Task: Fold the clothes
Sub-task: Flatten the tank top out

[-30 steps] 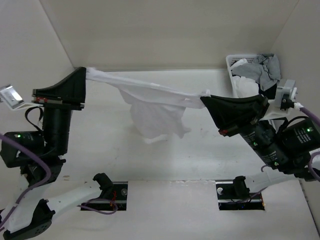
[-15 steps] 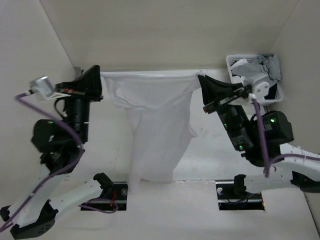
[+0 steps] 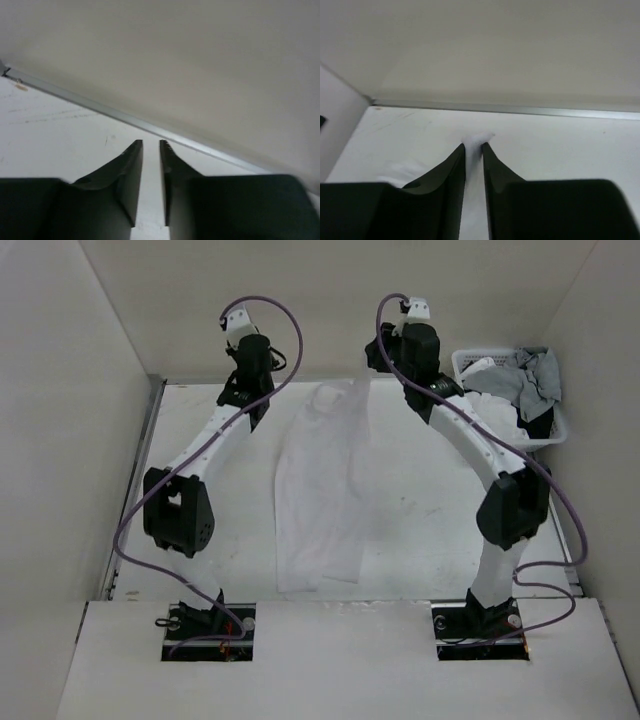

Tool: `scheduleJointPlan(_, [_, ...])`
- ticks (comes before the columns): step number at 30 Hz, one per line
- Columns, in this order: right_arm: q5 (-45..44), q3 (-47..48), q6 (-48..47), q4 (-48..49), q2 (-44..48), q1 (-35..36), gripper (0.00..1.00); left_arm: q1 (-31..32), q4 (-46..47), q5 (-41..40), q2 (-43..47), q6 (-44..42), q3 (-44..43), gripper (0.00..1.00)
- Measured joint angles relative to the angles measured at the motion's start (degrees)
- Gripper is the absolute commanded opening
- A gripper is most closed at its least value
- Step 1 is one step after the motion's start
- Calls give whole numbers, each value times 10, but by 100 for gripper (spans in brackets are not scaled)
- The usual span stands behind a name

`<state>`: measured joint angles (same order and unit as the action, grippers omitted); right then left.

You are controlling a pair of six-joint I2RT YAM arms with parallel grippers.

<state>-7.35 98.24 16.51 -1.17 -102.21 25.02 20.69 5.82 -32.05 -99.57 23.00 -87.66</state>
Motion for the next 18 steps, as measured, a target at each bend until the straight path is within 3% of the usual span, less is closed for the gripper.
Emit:
scheduleJointPlan(2, [10,89,23,-35,-75,-24,50,-19,-18,6,-65,-3,-93,39])
scheduleJointPlan(4, [13,100,39,-54,-91,-39,53,-31,-26,11,-84,-5,-125,46])
scheduleJointPlan(5, [12,83,44,-55,-82,-42,50,-34,-31,10,-79,-3,-121,46])
scheduleJointPlan(6, [11,50,50,-48,-63,-42,40,-34,-26,12,-65,-1,-101,44])
scheduleJointPlan(9, [6,-111,70,-19,37,-20,11,-14,-11,13,19,16,36,38])
scheduleJointPlan(10, [3,-172,79,-9,76,-5,6,1,-9,13,56,25,97,33])
scheduleJointPlan(14, [-5,-390,117,27,219,80,10,85,-34,34,190,65,315,14])
scheduleJointPlan(18, [-20,-546,146,30,327,155,21,144,-146,70,320,140,454,6])
